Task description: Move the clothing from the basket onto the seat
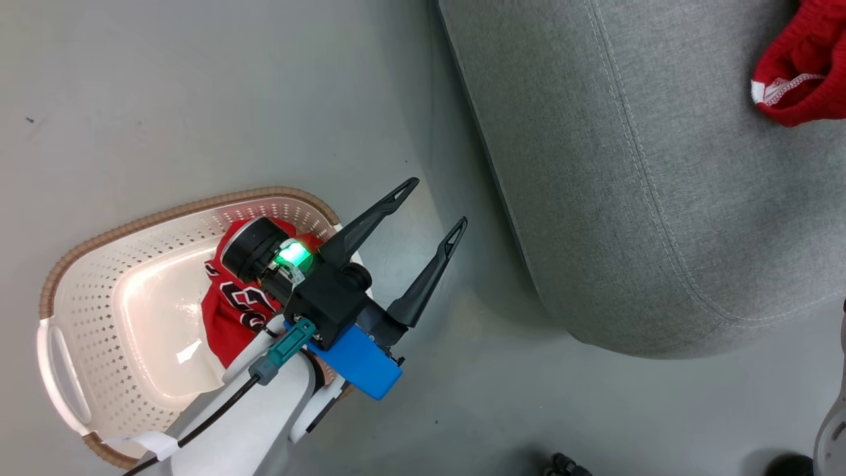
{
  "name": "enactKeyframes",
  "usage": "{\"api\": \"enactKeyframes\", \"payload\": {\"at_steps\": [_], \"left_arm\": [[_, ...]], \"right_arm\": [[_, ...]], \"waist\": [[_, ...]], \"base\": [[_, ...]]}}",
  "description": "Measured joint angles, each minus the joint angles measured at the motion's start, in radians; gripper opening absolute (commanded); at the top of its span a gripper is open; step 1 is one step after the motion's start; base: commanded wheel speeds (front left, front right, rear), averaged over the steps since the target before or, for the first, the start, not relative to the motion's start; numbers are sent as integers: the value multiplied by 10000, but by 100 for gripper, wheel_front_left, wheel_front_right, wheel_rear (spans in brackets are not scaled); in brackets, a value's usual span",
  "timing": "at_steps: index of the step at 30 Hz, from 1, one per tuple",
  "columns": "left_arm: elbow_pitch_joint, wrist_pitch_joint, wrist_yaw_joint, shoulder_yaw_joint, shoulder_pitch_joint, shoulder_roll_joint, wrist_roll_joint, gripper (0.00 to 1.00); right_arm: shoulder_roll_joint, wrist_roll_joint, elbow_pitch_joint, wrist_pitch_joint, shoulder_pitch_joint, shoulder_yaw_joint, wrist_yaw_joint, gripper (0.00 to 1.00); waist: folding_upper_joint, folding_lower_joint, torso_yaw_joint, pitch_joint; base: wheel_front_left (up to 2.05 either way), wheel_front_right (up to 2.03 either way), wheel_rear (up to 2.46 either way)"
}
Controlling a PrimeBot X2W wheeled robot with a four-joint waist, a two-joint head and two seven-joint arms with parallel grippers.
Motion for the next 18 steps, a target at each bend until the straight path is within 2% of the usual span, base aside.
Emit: {"api": "enactKeyframes", "payload": {"at_steps": [10,18], "left_arm": [[407,-305,0,-182,-59,-274,-130,100],[882,-560,-15,-295,-42,-673,-320,100]], "right_arm": [[-163,-67,23,-25,177,82,0,100],[-228,-182,-174,-27,913,445,0,100]], "waist": [[0,0,247,-488],[0,-1,548,-1113]], "base": [[0,0,0],[0,0,0]]}}
